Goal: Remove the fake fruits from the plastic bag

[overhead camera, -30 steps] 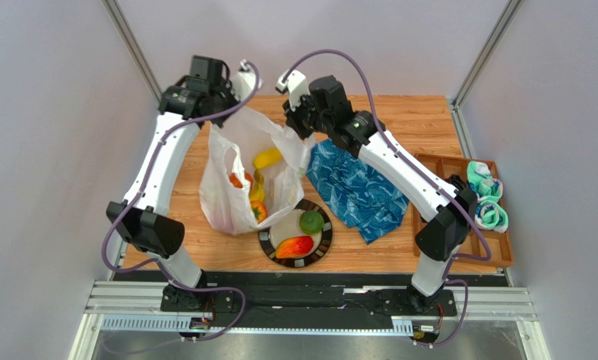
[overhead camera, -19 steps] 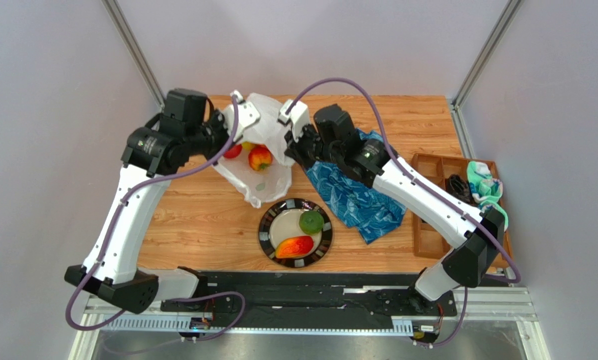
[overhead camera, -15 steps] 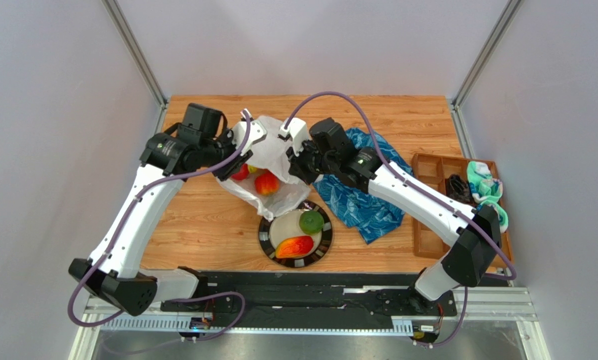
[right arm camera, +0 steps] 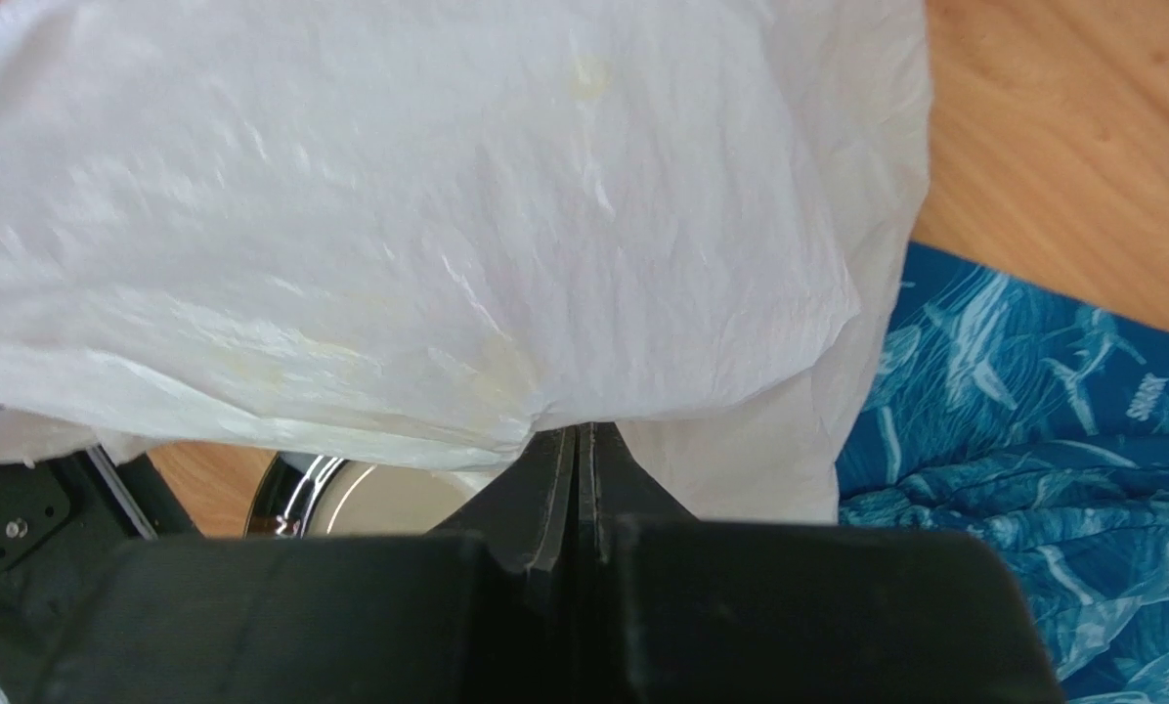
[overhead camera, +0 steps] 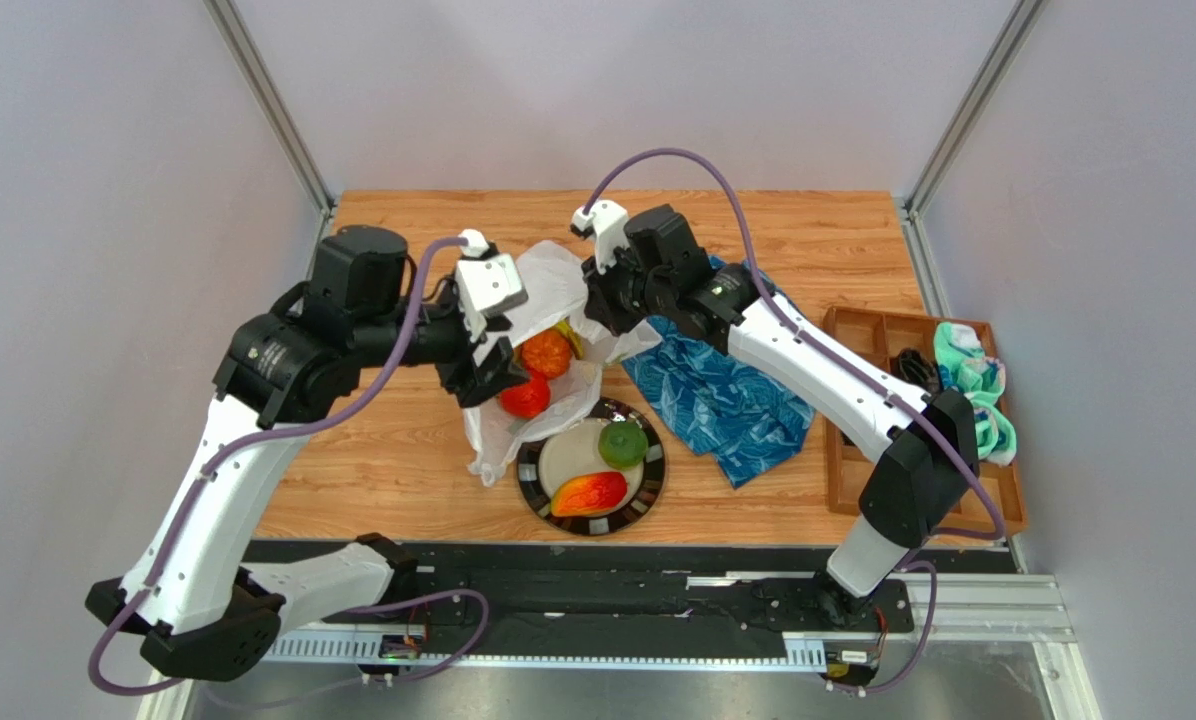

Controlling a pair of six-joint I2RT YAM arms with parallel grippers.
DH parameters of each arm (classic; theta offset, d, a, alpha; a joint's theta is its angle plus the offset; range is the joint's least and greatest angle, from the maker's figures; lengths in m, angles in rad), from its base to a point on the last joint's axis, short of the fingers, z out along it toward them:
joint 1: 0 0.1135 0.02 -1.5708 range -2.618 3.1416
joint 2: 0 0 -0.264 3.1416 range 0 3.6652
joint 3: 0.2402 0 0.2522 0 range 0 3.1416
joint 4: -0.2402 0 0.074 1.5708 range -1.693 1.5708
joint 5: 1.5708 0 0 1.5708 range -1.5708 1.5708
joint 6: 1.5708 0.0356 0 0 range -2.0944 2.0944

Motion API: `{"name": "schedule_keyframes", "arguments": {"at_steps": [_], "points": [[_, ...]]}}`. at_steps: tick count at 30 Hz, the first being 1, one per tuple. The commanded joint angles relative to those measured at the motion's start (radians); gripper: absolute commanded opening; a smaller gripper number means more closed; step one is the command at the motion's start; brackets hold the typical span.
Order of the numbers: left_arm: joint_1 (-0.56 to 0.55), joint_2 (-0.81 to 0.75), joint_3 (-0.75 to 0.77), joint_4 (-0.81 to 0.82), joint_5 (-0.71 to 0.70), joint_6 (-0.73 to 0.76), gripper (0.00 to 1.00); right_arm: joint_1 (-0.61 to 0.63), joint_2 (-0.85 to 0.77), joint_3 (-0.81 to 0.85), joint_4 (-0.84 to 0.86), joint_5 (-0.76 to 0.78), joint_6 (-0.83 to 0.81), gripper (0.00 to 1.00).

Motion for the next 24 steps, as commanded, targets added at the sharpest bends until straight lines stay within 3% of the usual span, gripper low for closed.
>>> {"name": "schedule_keyframes", "arguments": {"at_steps": [1,5,11,17,20,24], "points": [[-0.082,0.106,-0.1,-0.027,0.103,0.02,0.75,-0.039,0.027,0.084,0.03,0.015,0.023,0.0],[-0.101,0.256,-0.184,0.036,-0.004,0.06,0.73,-0.055,0.028,0.066,0.022,0.012,0.048,0.0],[-0.099,0.339,-0.237,0.158,-0.136,0.058,0.77,-0.056,-0.003,0.01,0.044,-0.019,0.083,0.0],[-0.096,0.44,-0.281,0.27,-0.395,0.057,0.8,-0.055,0.005,0.01,0.041,-0.037,0.1,0.0],[-0.088,0.454,-0.336,0.329,-0.443,0.054,0.85,-0.055,0.014,0.01,0.039,-0.046,0.106,0.0],[-0.081,0.537,-0.294,0.291,-0.474,0.021,0.85,-0.056,0.025,0.015,0.039,-0.049,0.114,0.0]]}}
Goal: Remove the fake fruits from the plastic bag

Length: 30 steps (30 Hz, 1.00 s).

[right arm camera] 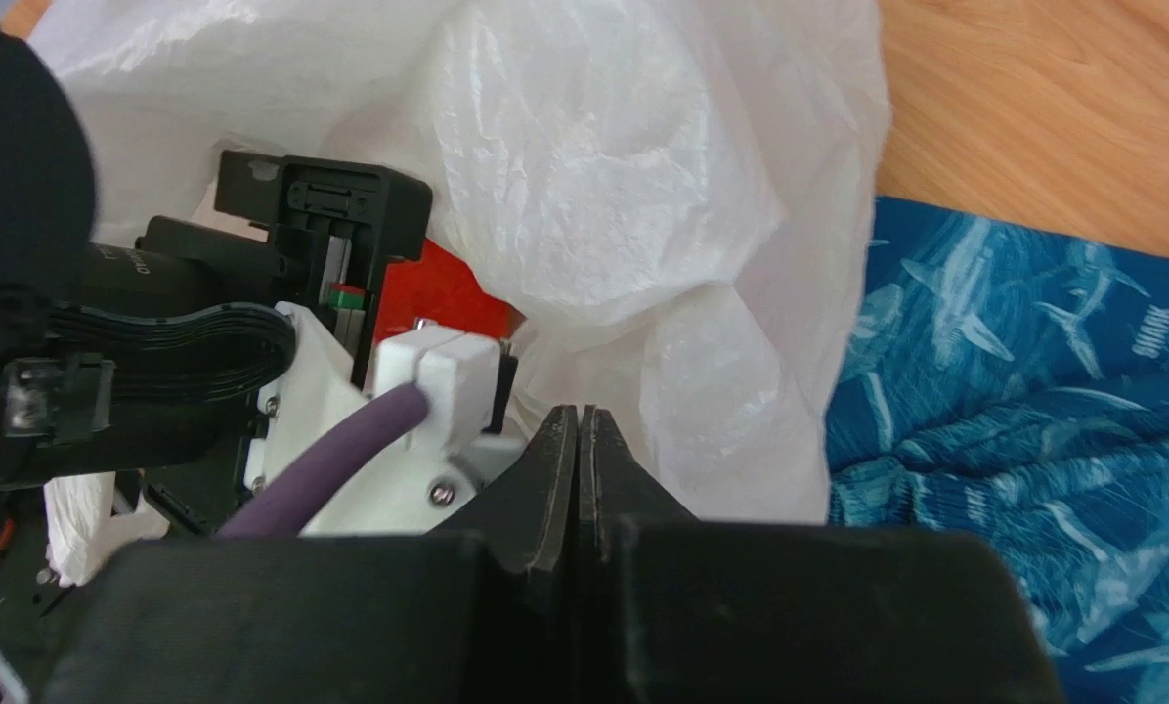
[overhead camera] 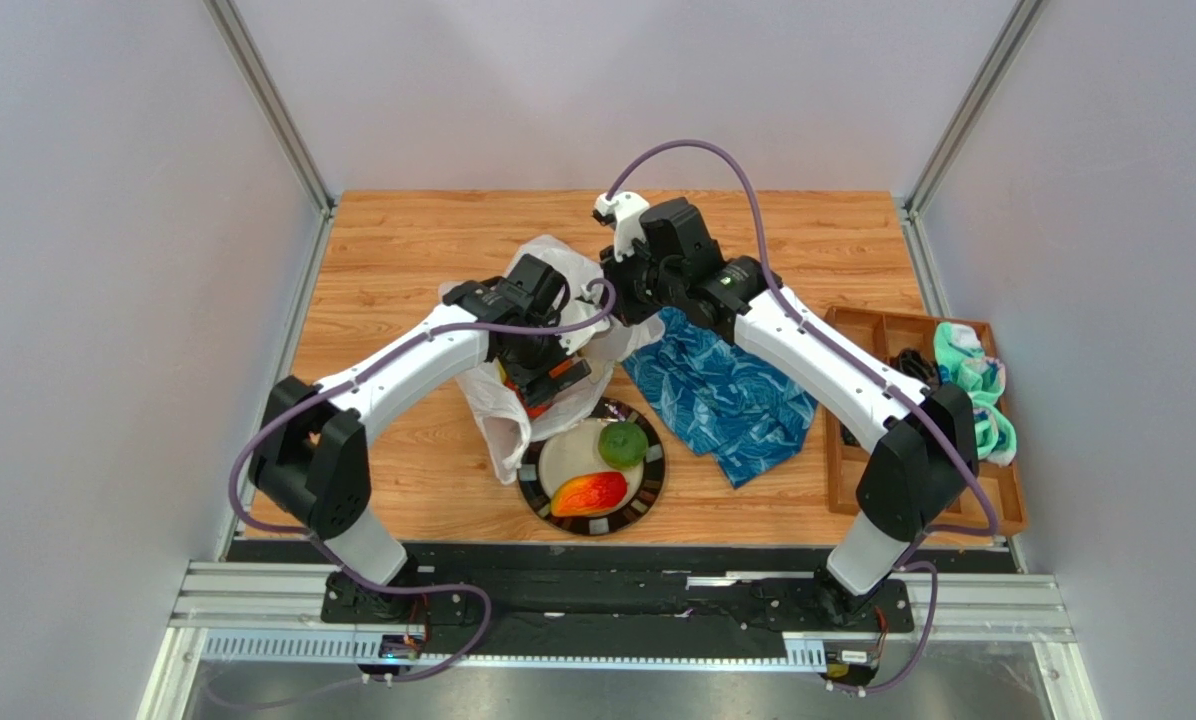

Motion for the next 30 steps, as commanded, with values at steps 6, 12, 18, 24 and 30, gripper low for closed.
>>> {"name": "schedule_keyframes", "arguments": {"at_steps": [6,12,18,24,30], "points": [[0.067,0.171,0.08,-0.01,-0.064,-0.051,0.86,0.01,0.011,0.009,0.029,-0.036,0.03,0.0],[0.076,0.23,0.062,0.003,-0.027,-0.071,0.85,0.015,0.011,0.005,0.032,-0.033,0.028,0.0],[0.081,0.224,0.088,-0.036,-0.015,-0.072,0.6,0.016,0.026,0.028,0.03,-0.027,0.024,0.0],[0.083,0.021,0.158,-0.142,0.068,-0.068,0.42,0.018,0.061,0.06,0.032,-0.007,0.009,0.0],[0.081,-0.138,0.247,-0.311,0.262,-0.05,0.38,0.018,0.095,0.092,0.029,0.003,-0.008,0.0]]}}
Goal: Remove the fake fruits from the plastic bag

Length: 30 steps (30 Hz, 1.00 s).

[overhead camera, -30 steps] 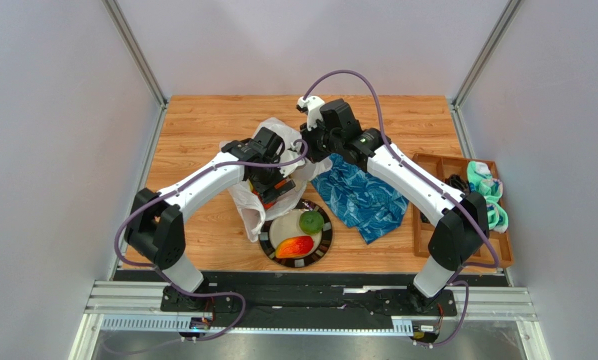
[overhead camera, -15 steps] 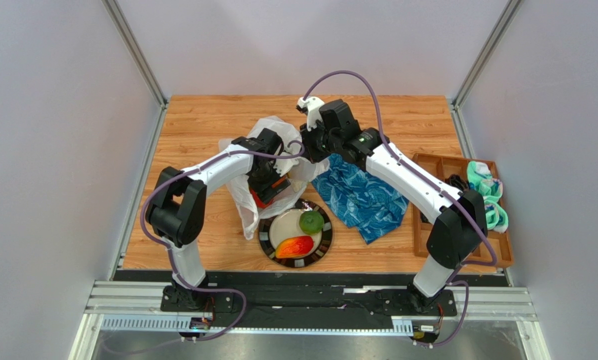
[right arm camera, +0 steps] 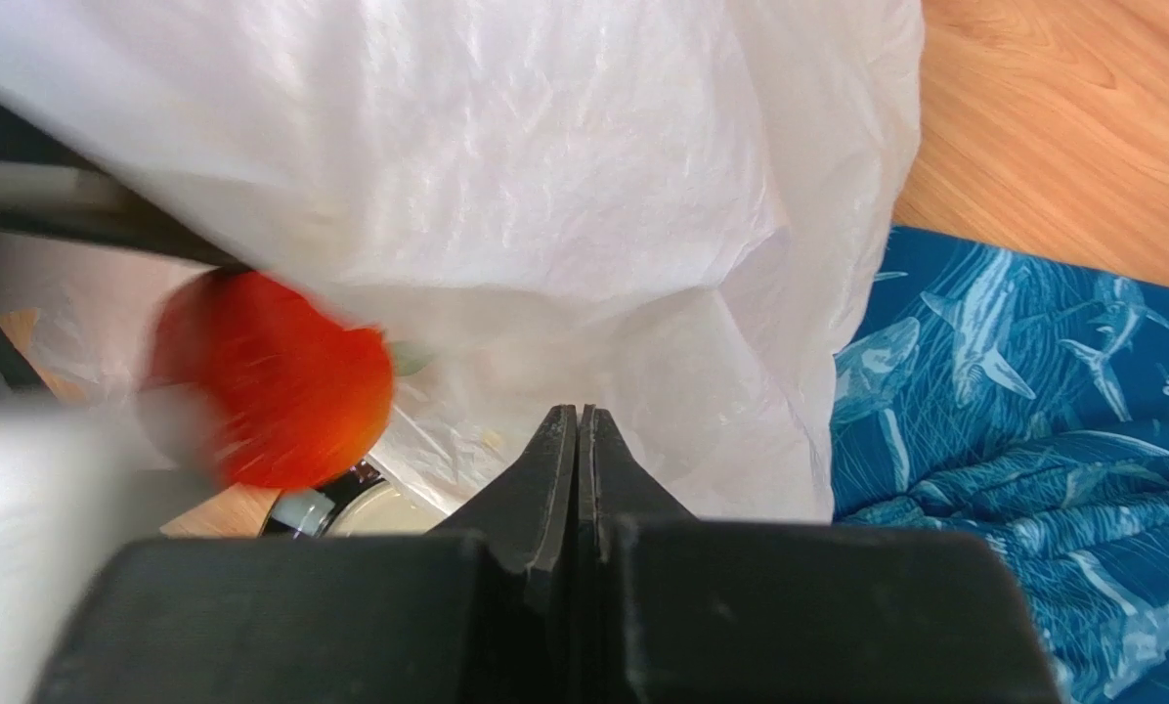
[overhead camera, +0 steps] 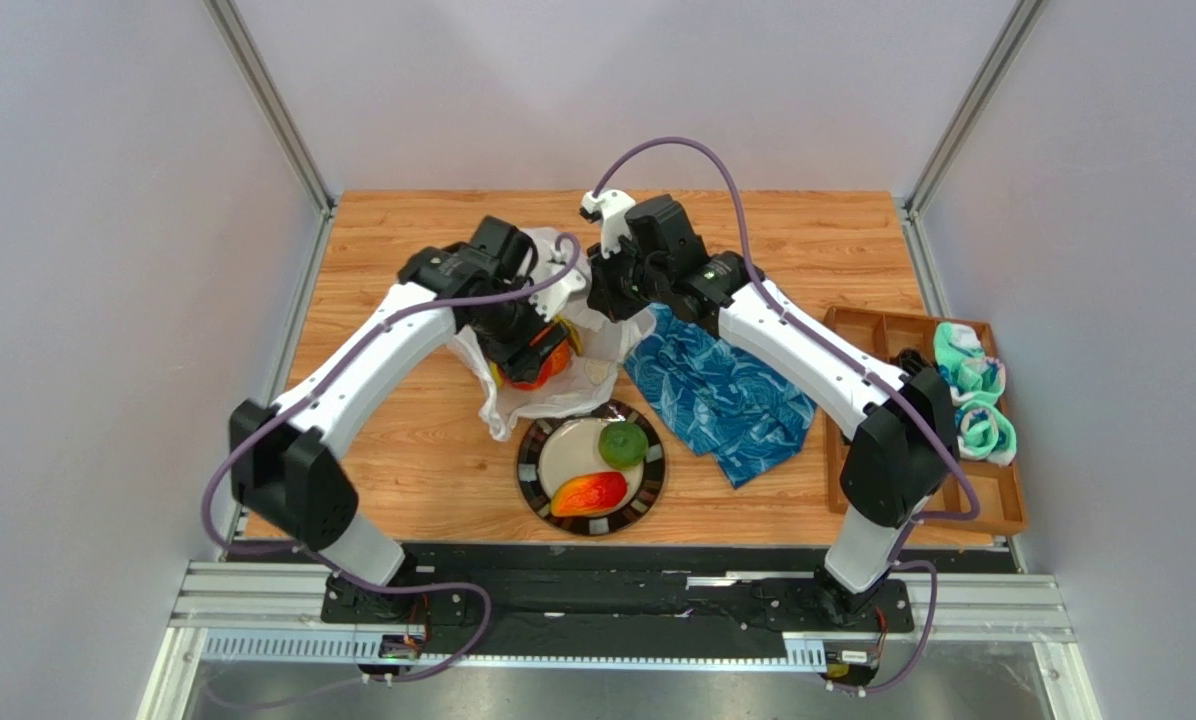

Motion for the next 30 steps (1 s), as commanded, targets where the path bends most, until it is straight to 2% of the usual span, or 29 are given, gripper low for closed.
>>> {"name": "schedule_keyframes", "arguments": {"at_steps": [1,5,7,9,20,24,30], "points": [[-0.007,-0.157,0.066,-0.129,0.211,0.025,0.37,0.011,0.035,0.045,0.008,-0.011,-0.011,0.0],[-0.028,-0.231,-0.046,-0.161,0.447,0.127,0.36,0.009,0.05,0.049,0.012,-0.005,-0.014,0.0],[-0.079,-0.224,-0.109,-0.158,0.465,0.17,0.34,0.011,0.053,0.052,0.012,0.005,-0.017,0.0],[-0.117,-0.205,-0.144,-0.139,0.457,0.182,0.33,0.009,0.055,0.057,0.014,0.025,-0.028,0.0],[-0.194,-0.104,-0.249,0.22,0.316,0.139,0.32,0.003,0.041,0.075,0.023,0.068,-0.094,0.0],[-0.194,0.014,-0.235,0.266,0.244,0.154,0.31,-0.003,0.073,0.123,0.023,0.067,-0.103,0.0],[-0.194,0.068,-0.244,0.297,0.192,0.15,0.29,-0.002,0.103,0.154,0.025,0.051,-0.089,0.0]]}}
